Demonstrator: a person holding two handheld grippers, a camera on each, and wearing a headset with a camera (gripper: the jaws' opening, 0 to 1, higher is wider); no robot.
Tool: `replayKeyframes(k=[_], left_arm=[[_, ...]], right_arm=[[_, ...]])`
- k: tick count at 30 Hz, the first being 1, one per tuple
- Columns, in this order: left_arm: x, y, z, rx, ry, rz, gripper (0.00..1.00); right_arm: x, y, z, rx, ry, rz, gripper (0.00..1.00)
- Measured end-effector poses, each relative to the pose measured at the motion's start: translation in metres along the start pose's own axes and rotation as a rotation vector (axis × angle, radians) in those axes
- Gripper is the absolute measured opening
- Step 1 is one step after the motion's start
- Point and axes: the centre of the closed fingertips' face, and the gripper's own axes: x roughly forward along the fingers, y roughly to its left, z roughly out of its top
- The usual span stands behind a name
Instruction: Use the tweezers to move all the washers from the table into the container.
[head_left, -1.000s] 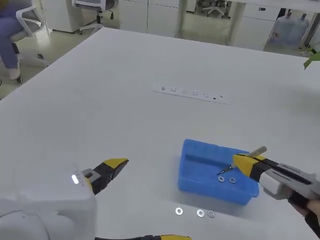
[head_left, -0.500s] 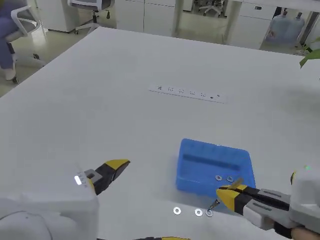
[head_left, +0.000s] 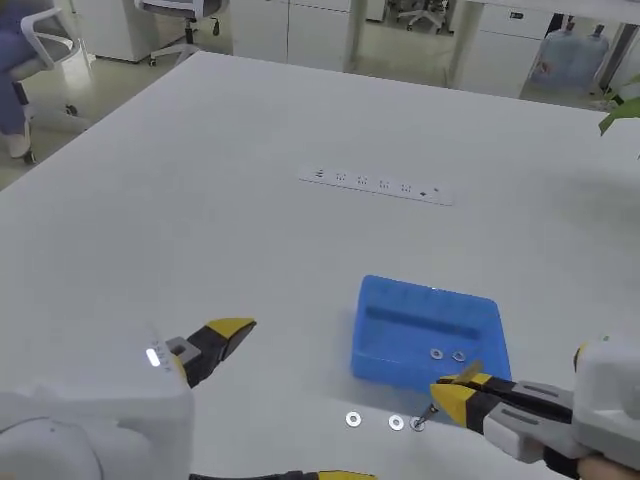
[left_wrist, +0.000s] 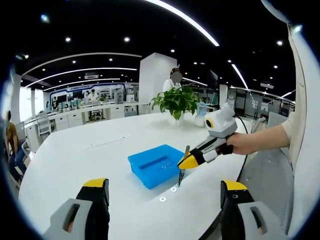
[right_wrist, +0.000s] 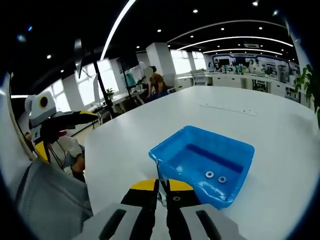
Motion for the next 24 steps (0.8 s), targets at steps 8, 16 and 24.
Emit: replayKeyframes(k=[8, 16, 24], left_arm=[[0.001, -0.001, -0.001, 0.002, 0.007, -0.005, 0.94], [0.002, -0.002, -0.001, 0.004, 0.009, -0.012, 0.94], [0.002, -0.002, 0.0, 0.006, 0.006, -0.012, 0.94]], right_arm=[[0.004, 0.004, -0.002, -0.047, 0.026, 0.026, 0.03], [0.009, 0.022, -0.006, -0.226, 0.103, 0.062, 0.03], [0.016, 0.027, -0.005, -0.299, 0.123, 0.061, 0.02]])
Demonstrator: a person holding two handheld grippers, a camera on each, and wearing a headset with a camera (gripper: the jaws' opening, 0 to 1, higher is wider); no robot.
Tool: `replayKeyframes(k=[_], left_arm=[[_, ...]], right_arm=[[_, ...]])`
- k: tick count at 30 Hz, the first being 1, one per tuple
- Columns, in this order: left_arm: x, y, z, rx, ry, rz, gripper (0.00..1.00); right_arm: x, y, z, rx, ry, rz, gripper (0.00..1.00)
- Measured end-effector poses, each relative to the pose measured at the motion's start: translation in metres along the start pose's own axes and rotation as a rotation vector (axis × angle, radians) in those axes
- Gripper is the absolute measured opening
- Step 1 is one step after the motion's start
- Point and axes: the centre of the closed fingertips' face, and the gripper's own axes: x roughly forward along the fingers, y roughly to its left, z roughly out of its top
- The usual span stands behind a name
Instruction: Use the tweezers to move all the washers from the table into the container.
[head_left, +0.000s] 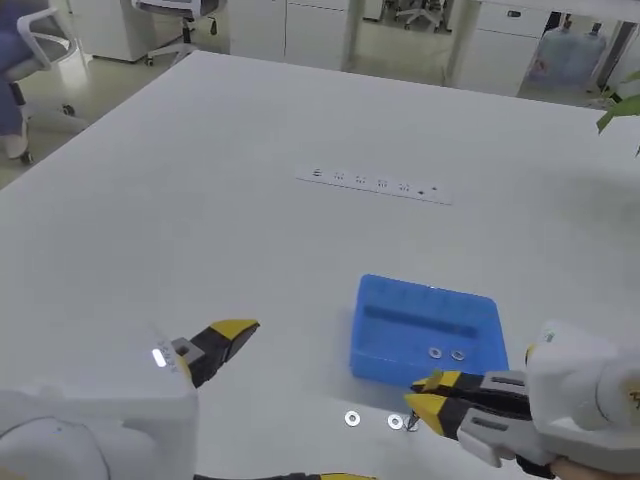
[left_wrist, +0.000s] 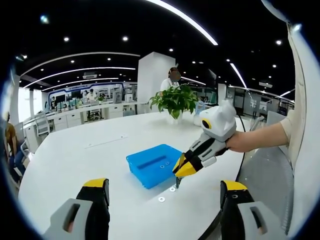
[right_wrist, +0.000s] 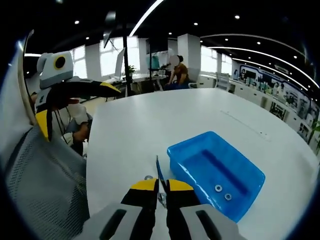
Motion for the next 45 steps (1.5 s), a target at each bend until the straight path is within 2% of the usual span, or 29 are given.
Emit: replayKeyframes(k=[4, 7, 10, 13, 15, 18, 23, 29, 31, 34, 36, 45], left_arm=[[0.0, 0.001, -0.001, -0.006, 0.002, 0.001, 0.94], [0.0, 0.001, -0.001, -0.005, 0.0, -0.001, 0.94], [0.0, 0.001, 0.001, -0.007, -0.007, -0.002, 0.94], [0.0, 0.001, 0.001, -0.004, -0.005, -0.001, 0.94], [0.0, 0.001, 0.001, -0.006, -0.005, -0.002, 0.94], [0.0, 0.001, 0.0, -0.006, -0.004, -0.001, 0.94], [0.001, 0.001, 0.0, -0.004, -0.007, -0.002, 0.94], [0.0, 0.0, 0.0, -0.004, -0.008, -0.003, 0.94], [0.0, 0.0, 0.0, -0.002, -0.006, -0.003, 0.94], [-0.001, 0.0, 0.001, -0.002, -0.009, -0.003, 0.94], [-0.001, 0.0, 0.001, 0.001, -0.007, -0.003, 0.94], [-0.005, 0.004, 0.001, -0.002, -0.009, 0.008, 0.94]], right_arm=[[0.0, -0.003, -0.001, -0.031, 0.003, -0.035, 0.02], [-0.001, -0.005, 0.0, 0.03, -0.012, -0.042, 0.01], [-0.005, -0.011, 0.0, 0.122, -0.03, -0.047, 0.01], [-0.013, -0.013, 0.011, 0.166, -0.09, -0.037, 0.01], [-0.018, -0.016, 0.017, 0.166, -0.115, -0.041, 0.01], [-0.027, -0.018, 0.034, 0.096, -0.176, -0.055, 0.01], [-0.037, -0.025, 0.053, 0.053, -0.209, -0.085, 0.01], [-0.039, -0.041, 0.069, 0.064, -0.249, -0.115, 0.01], [-0.038, -0.052, 0.071, 0.082, -0.25, -0.157, 0.01], [-0.034, -0.064, 0.073, 0.122, -0.266, -0.179, 0.01], [-0.03, -0.072, 0.071, 0.154, -0.258, -0.193, 0.01], [-0.009, -0.092, 0.057, 0.227, -0.201, -0.205, 0.01]])
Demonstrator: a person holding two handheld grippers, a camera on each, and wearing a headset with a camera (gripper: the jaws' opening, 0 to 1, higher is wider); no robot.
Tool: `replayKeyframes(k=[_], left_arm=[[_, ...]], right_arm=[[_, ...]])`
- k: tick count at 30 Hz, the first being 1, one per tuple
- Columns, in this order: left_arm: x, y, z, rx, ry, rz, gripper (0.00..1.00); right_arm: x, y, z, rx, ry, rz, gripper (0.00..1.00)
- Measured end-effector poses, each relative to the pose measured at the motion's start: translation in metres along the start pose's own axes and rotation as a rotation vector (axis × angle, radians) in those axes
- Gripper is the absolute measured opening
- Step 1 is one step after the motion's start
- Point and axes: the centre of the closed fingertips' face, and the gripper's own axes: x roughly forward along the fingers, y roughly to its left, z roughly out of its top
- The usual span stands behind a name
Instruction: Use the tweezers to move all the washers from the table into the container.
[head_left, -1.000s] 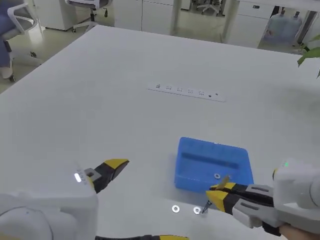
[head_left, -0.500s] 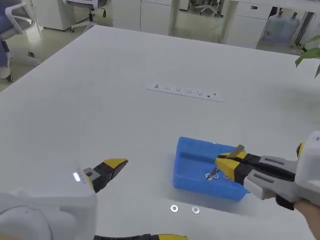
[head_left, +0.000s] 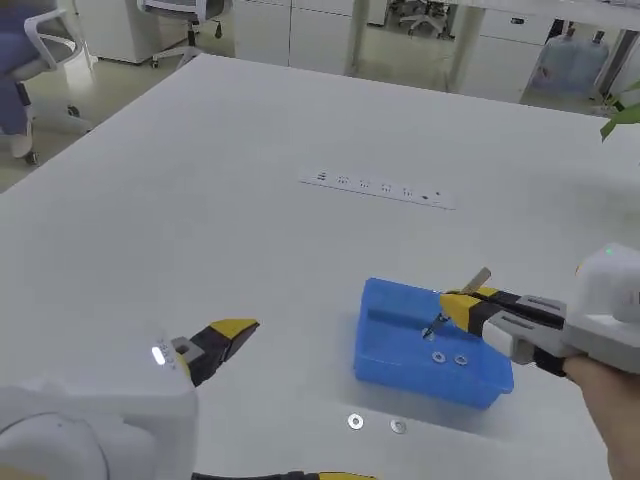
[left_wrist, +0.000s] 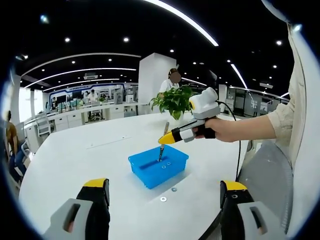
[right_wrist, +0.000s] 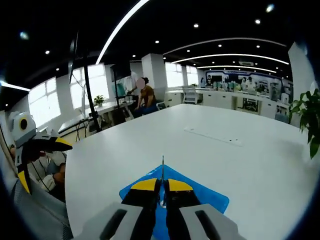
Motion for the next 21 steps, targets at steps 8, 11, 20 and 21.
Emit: replayKeyframes(k=[8, 11, 20, 21], left_arm=[[-0.001, 0.001, 0.001, 0.003, 0.001, 0.002, 0.93], [-0.002, 0.002, 0.0, 0.001, 0.001, 0.004, 0.93], [-0.001, 0.002, -0.001, 0.001, 0.006, 0.006, 0.93], [-0.001, 0.002, -0.001, 0.002, 0.006, 0.005, 0.93]], right_arm=[[0.014, -0.005, -0.016, -0.005, 0.069, 0.0, 0.01], [0.018, -0.009, -0.021, -0.018, 0.087, 0.006, 0.01], [0.019, -0.005, -0.031, -0.038, 0.12, 0.01, 0.01], [0.019, -0.005, -0.032, -0.038, 0.123, 0.012, 0.01]])
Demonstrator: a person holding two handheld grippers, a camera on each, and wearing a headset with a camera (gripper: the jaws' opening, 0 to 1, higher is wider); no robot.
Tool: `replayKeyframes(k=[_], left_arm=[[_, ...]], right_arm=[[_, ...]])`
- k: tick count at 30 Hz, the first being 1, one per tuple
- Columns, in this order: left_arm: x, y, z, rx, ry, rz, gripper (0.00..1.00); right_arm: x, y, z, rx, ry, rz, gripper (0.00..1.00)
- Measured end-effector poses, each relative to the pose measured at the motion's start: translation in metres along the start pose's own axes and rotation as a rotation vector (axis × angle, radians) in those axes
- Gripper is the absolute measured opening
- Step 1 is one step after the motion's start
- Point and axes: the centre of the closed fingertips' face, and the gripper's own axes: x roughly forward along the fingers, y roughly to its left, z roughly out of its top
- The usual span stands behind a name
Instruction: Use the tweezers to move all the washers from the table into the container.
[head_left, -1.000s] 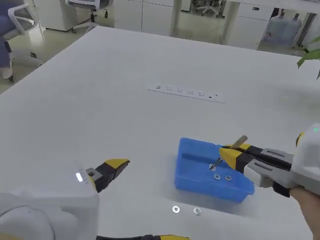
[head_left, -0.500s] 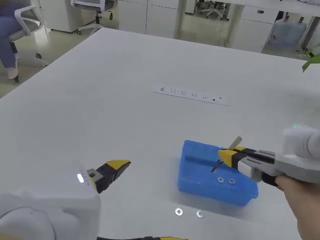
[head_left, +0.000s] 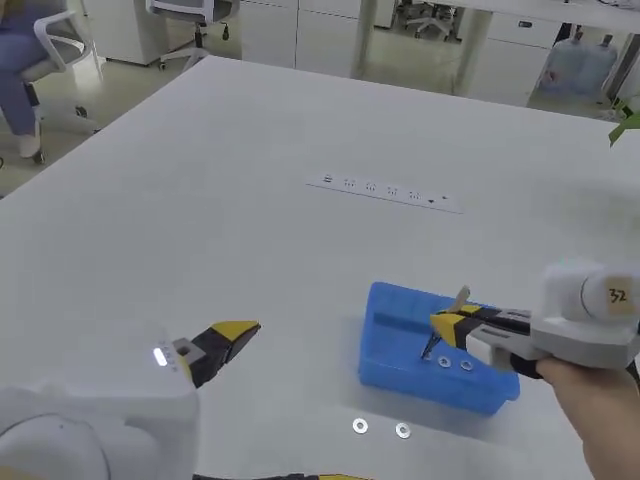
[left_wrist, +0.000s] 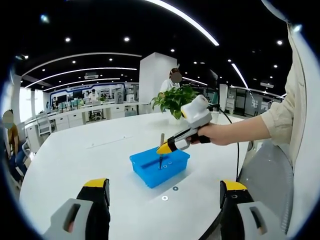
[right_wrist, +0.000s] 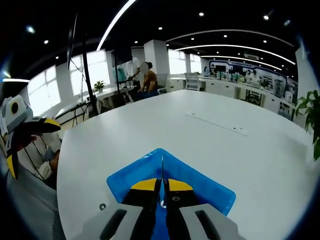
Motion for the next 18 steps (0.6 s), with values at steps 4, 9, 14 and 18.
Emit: replayKeyframes(k=[4, 9, 14, 18], left_arm=[[0.0, 0.0, 0.0, 0.001, 0.0, 0.0, 0.93], [0.0, 0.002, 0.0, 0.0, 0.001, 0.004, 0.93], [0.001, 0.002, -0.001, -0.003, 0.001, 0.002, 0.93], [0.003, 0.001, -0.003, -0.007, 0.004, -0.003, 0.93]], right_arm=[[0.0, 0.001, -0.003, -0.011, 0.006, 0.001, 0.01], [0.004, -0.006, -0.003, -0.015, -0.002, 0.0, 0.02], [-0.002, -0.006, 0.001, 0.009, -0.018, -0.004, 0.02], [-0.014, -0.004, 0.012, 0.052, -0.074, -0.007, 0.02]])
